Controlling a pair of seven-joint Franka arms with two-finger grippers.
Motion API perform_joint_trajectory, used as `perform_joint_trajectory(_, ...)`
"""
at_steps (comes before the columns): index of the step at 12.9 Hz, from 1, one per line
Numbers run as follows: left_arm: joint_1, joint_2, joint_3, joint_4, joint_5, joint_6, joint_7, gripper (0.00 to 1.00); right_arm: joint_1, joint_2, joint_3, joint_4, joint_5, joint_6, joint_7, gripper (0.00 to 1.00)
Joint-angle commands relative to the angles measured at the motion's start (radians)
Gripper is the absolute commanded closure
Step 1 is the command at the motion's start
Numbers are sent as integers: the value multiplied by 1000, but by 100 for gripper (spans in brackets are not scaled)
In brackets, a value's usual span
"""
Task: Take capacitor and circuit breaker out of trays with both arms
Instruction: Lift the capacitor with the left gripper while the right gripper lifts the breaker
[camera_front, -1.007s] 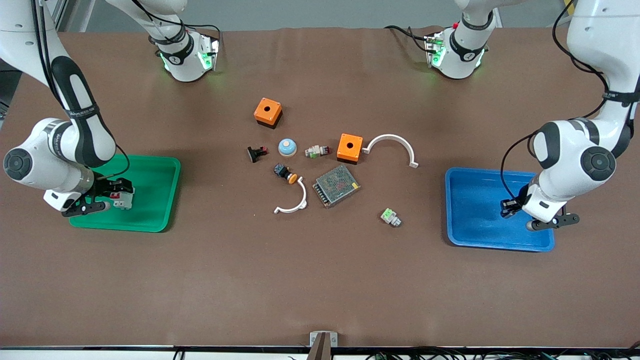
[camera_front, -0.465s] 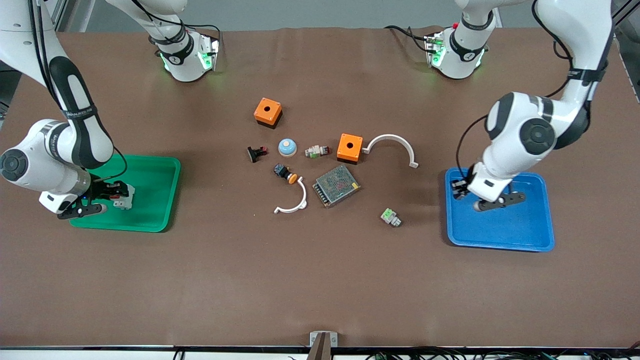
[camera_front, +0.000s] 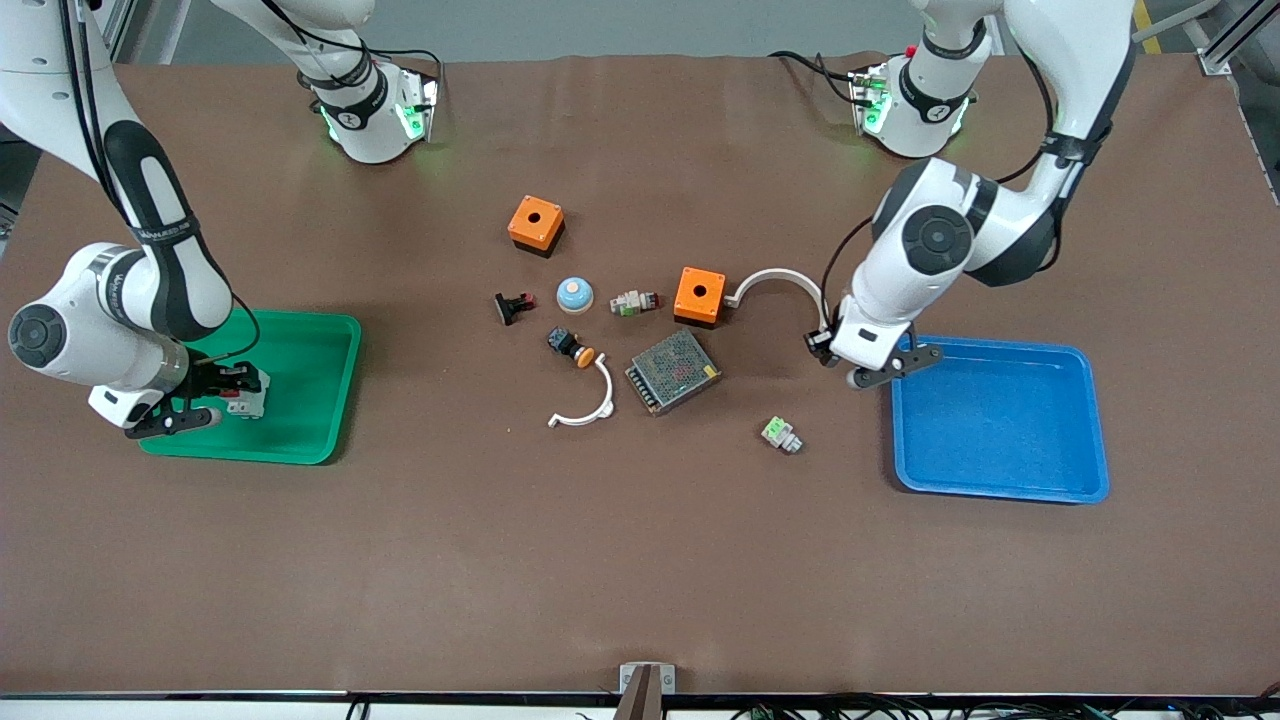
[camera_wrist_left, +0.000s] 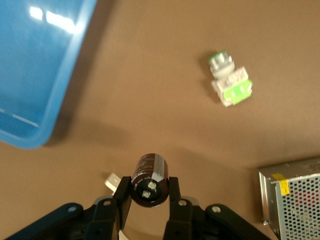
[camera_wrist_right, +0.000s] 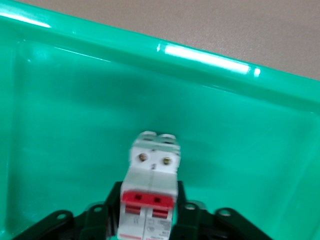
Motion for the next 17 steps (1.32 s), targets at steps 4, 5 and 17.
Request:
perform_joint_trajectory(4, -67, 87, 1, -6, 25, 74, -166, 100, 66, -15, 18, 174, -4, -235, 7, 91)
perform_joint_trajectory(5, -70, 100, 1, -4, 25, 87, -183, 100, 88, -21, 17, 234, -4, -313, 17, 92)
perform_joint_trajectory(17, -83, 206, 7, 31, 169, 104, -314, 0, 600, 28, 17, 342, 95, -337, 827, 92)
